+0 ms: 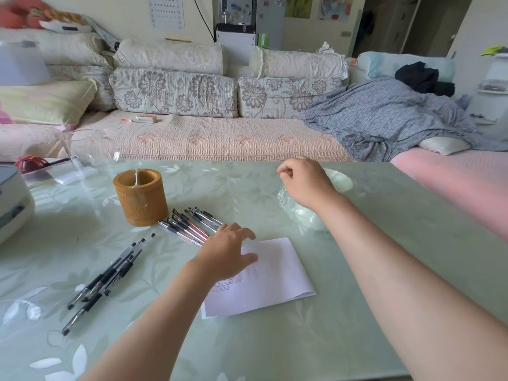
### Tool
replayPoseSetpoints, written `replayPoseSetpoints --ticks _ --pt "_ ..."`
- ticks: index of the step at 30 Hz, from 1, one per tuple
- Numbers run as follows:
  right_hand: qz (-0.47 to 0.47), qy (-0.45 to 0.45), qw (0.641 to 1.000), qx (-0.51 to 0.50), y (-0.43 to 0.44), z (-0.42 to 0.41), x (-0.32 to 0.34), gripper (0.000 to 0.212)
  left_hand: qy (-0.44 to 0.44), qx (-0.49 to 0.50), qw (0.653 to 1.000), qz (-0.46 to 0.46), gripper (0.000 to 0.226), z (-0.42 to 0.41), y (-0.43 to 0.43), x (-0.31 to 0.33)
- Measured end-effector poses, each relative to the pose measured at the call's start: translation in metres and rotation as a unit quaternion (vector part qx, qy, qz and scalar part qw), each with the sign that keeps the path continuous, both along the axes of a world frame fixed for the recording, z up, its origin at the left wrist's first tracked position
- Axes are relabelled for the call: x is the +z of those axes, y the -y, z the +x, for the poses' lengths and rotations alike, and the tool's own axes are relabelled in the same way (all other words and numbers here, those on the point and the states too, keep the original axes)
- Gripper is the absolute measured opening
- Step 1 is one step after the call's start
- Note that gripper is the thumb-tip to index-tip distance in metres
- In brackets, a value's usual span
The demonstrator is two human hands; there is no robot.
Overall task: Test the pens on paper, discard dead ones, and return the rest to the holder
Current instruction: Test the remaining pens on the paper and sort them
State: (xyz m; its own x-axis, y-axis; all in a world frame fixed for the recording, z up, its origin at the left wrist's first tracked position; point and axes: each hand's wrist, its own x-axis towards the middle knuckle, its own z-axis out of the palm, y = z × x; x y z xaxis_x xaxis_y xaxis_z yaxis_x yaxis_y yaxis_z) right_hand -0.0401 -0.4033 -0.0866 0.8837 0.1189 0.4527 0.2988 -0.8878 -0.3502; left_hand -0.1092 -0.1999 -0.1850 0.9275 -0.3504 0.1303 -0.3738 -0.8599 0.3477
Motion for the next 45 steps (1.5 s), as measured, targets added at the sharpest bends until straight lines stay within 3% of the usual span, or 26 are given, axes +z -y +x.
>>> replayPoseSetpoints --ticks 8,14,19,24,29,33,39,45 --pt "0.026 -0.132 0.982 0.132 -0.096 -0.037 -0.023 0.019 0.049 0.093 0.993 -0.047 0.024 -0.011 -0.075 0.022" --pt "0.005 -0.209 0.954 0.217 -0.172 -0.062 -0.055 0.022 -0.013 0.205 0.978 0.030 0.025 -0.031 -0.154 0.025" --pt "-0.047 -0.198 0.938 0.281 -0.222 -0.077 -0.062 0.030 -0.072 0.224 0.968 0.082 0.019 -0.051 -0.192 0.026" --pt "-0.137 -0.119 0.929 0.321 -0.252 -0.081 -0.080 0.043 -0.121 0.220 0.959 0.134 0.041 -0.065 -0.204 0.030" --pt "-0.209 -0.061 0.919 0.328 -0.254 -0.079 -0.097 0.046 -0.137 0.213 0.960 0.118 0.039 -0.071 -0.213 0.026" --pt "-0.203 -0.031 0.919 0.336 -0.252 -0.078 -0.099 0.050 -0.137 0.197 0.966 0.098 0.033 -0.074 -0.218 0.027" --pt "-0.256 -0.017 0.914 0.316 -0.251 -0.077 -0.104 0.027 -0.135 0.180 0.969 0.101 0.035 -0.075 -0.217 0.030" --pt "-0.208 -0.044 0.923 0.321 -0.242 -0.081 -0.087 0.015 -0.153 0.182 0.969 0.061 0.045 -0.078 -0.217 0.040"
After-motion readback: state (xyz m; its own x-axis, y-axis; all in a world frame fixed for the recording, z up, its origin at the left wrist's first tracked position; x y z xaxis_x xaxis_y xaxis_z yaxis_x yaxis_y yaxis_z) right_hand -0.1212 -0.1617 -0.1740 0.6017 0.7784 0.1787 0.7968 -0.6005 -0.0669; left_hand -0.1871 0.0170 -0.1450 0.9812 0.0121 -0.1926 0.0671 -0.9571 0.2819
